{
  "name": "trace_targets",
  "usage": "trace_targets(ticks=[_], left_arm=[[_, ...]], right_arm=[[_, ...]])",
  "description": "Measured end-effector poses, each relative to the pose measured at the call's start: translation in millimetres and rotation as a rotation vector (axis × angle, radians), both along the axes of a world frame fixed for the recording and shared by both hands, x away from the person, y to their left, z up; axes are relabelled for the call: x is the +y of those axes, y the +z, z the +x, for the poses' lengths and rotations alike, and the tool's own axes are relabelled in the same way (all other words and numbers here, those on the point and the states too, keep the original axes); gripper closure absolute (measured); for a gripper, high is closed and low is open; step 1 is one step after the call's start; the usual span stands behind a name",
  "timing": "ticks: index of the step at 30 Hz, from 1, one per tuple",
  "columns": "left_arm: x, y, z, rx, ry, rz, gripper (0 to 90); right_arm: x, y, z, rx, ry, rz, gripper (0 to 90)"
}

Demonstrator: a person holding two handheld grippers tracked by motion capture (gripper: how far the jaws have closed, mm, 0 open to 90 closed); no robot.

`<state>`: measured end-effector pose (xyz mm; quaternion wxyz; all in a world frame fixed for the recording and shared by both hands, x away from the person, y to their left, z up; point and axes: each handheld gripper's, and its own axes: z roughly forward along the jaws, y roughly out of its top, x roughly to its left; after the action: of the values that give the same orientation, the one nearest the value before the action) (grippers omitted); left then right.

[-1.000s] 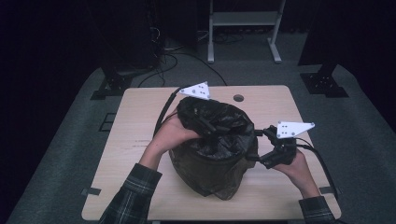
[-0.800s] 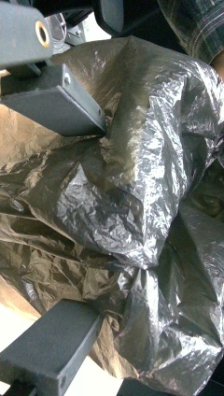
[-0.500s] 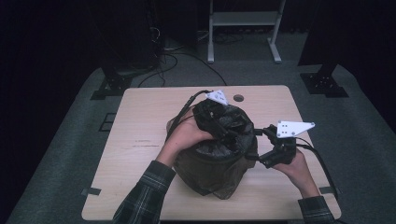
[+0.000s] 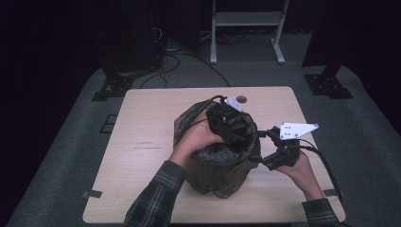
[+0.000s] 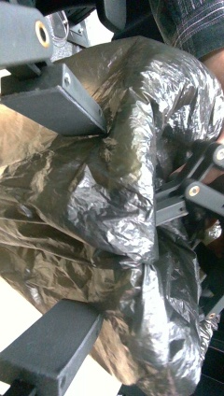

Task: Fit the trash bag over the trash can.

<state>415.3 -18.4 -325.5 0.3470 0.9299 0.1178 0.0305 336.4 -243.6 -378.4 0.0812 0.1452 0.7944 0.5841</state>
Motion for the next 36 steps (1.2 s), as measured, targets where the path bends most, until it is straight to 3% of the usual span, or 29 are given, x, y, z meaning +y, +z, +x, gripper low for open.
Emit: trace_targets(ticks=[3, 5, 8, 12, 13, 17, 18, 21, 26, 30, 31, 36], left_arm=[[-4.8, -3.7, 1.2, 0.01, -0.002, 0.033, 0.0], [-9.4, -8.6, 1.0, 0.011, -0.016, 0.094, 0.0], [-12.2, -10.7, -0.1, 0.015, -0.022, 0.118, 0.0], [-7.0, -2.1, -4.1, 0.013, -0.015, 0.053, 0.0], [-7.0, -2.1, -4.1, 0.013, -0.015, 0.053, 0.0], [0.7, 15.2, -13.1, -0.018, -0.031, 0.004, 0.0], [5.8, 25.5, -17.3, -0.035, -0.032, -0.029, 0.0], [11.5, 37.8, -24.7, -0.04, -0.045, -0.086, 0.0], [8.8, 38.2, -32.5, -0.029, -0.077, -0.097, 0.0], [-1.9, 24.0, -33.3, -0.003, -0.109, -0.062, 0.0], [-3.9, 17.8, -29.2, 0.018, -0.104, -0.07, 0.0], [-9.3, 4.2, -22.5, 0.048, -0.103, -0.025, 0.0]], right_arm=[[0.1, -0.9, 0.9, 0.004, -0.001, -0.006, 10.2], [0.0, -1.0, 1.1, 0.004, 0.0, -0.007, 10.2], [-0.1, -0.9, 1.2, 0.005, -0.001, -0.006, 10.2], [-2.4, 0.4, 0.4, 0.005, -0.009, -0.008, 10.2], [-3.6, 0.9, 0.1, 0.004, -0.012, -0.007, 10.2], [-8.0, 3.7, -0.9, -0.002, -0.021, -0.011, 10.2], [-8.8, 4.4, -1.4, -0.002, -0.022, -0.01, 10.2], [-9.9, 5.3, -3.2, -0.005, -0.023, -0.009, 10.2], [-10.8, 5.7, -4.8, -0.007, -0.023, -0.012, 10.2], [-12.5, 4.7, -5.0, -0.007, -0.026, -0.009, 10.2], [-13.0, 3.5, -5.7, -0.004, -0.028, -0.01, 10.2], [-15.0, 0.2, -6.4, 0.002, -0.029, -0.011, 10.2]])
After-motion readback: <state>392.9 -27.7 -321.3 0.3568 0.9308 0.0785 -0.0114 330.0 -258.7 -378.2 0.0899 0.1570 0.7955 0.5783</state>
